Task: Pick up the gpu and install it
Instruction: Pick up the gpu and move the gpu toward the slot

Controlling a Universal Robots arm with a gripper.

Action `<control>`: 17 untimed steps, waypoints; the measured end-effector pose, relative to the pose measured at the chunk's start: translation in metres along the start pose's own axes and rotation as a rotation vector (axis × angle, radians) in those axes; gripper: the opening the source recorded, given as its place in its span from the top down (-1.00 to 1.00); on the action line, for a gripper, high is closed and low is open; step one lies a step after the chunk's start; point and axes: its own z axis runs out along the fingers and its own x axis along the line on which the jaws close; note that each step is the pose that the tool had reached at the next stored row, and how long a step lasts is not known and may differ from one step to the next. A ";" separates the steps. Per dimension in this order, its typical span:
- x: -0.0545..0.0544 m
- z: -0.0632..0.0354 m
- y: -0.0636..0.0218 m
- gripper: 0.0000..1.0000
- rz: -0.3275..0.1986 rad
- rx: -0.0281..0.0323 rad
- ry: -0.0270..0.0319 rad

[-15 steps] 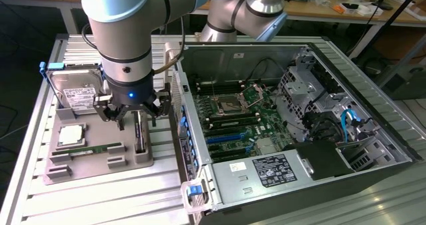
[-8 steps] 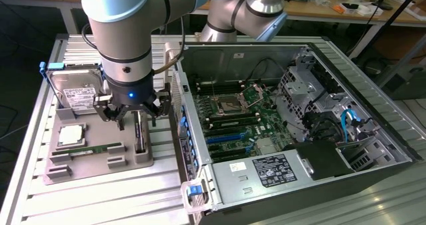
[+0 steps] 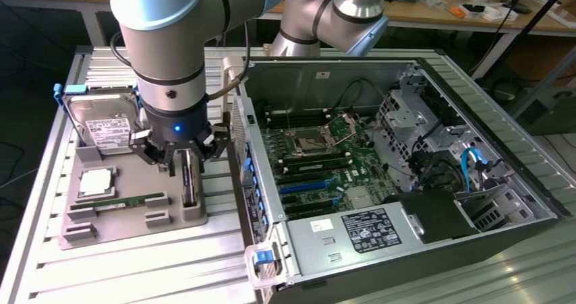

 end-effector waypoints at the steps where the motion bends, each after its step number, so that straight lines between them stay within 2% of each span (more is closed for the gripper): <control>1: 0.000 0.0000 0.0000 -0.03 0.000 0.0000 0.0000; 4: 0.000 0.0000 0.0000 0.01 0.000 0.0000 0.0000; 5: 0.000 0.0000 0.0000 0.15 0.000 0.0000 0.0000; 10: 0.000 0.0000 0.0000 0.18 0.000 0.0000 0.0000; 12: 0.000 0.0000 0.0000 0.44 0.000 0.0000 0.0001; 17: 0.000 0.0000 0.0000 0.47 0.000 0.0000 0.0001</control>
